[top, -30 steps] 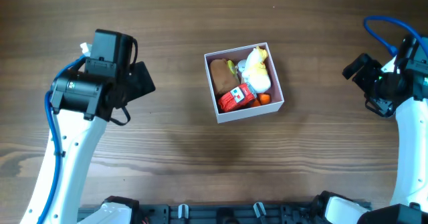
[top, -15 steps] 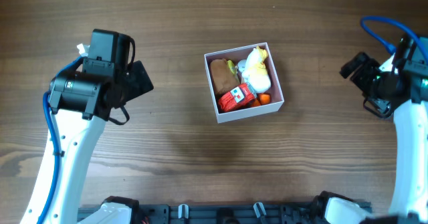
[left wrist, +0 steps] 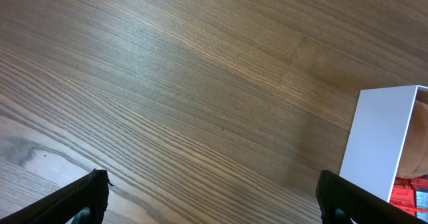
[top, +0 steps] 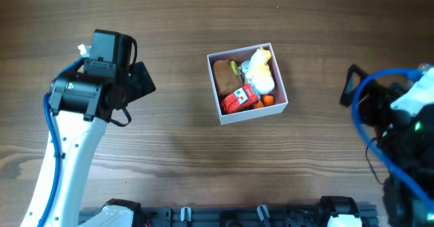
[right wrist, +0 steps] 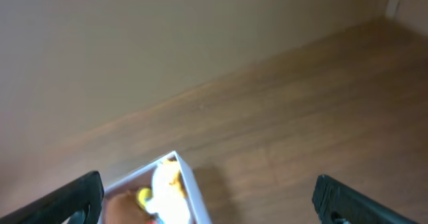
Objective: Pack container
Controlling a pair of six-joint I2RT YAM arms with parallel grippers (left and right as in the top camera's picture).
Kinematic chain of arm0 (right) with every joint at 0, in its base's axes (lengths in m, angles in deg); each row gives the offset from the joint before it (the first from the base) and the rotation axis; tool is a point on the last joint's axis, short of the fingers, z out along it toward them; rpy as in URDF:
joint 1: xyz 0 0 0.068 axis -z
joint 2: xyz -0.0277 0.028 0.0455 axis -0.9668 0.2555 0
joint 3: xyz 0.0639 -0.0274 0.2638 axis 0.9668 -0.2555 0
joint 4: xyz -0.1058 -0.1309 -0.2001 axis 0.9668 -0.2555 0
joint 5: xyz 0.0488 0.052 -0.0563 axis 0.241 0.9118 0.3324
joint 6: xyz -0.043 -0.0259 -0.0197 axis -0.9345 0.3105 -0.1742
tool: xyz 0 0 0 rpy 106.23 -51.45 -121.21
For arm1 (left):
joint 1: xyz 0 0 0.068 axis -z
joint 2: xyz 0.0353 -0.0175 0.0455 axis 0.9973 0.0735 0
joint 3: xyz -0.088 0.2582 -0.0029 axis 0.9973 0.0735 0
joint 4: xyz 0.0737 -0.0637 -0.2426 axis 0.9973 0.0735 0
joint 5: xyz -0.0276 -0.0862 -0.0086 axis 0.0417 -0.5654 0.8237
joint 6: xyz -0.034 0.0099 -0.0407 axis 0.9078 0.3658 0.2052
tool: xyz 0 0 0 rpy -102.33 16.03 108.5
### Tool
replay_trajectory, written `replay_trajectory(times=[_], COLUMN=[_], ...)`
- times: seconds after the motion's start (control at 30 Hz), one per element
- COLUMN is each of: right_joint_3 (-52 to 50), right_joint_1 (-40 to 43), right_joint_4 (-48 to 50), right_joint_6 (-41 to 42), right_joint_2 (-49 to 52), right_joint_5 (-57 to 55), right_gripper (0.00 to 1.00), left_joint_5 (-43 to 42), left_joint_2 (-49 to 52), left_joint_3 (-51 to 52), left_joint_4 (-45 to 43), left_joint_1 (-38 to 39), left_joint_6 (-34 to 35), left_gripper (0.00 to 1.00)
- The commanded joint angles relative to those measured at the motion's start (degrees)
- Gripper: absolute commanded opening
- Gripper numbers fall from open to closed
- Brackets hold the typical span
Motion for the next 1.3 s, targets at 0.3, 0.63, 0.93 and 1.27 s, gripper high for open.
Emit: replay_trajectory(times=[0.3, 0.63, 0.93, 1.27], right_joint_3=[-37.11, -49.70, -52.33, -52.33], right_joint_1=[-0.33, -0.28, -0.28, -0.28], right_joint_4=[10.19, 10.62, 8.85, 8.87], right_joint_6=[-22.67, -19.21, -19.30, -19.28], right_joint_2=[-27.21, -39.10, -39.04, -39.06], right_joint_5=[10.69, 10.69, 10.49, 10.49], right_gripper=[1.00, 1.00, 1.00, 1.00], left_joint_5=[0.87, 0.87, 0.87, 0.87], left_joint_2=[0.26, 0.26, 0.26, 0.26], left_joint_3=[0.13, 0.13, 0.13, 0.13], left_joint_4=[-0.02, -0.02, -0.04, -0.02], left_joint_1=[-0.37, -0.37, -0.37, -0.37], left_joint_6=[1.18, 1.18, 1.18, 1.18], left_gripper=[1.00, 1.00, 1.00, 1.00])
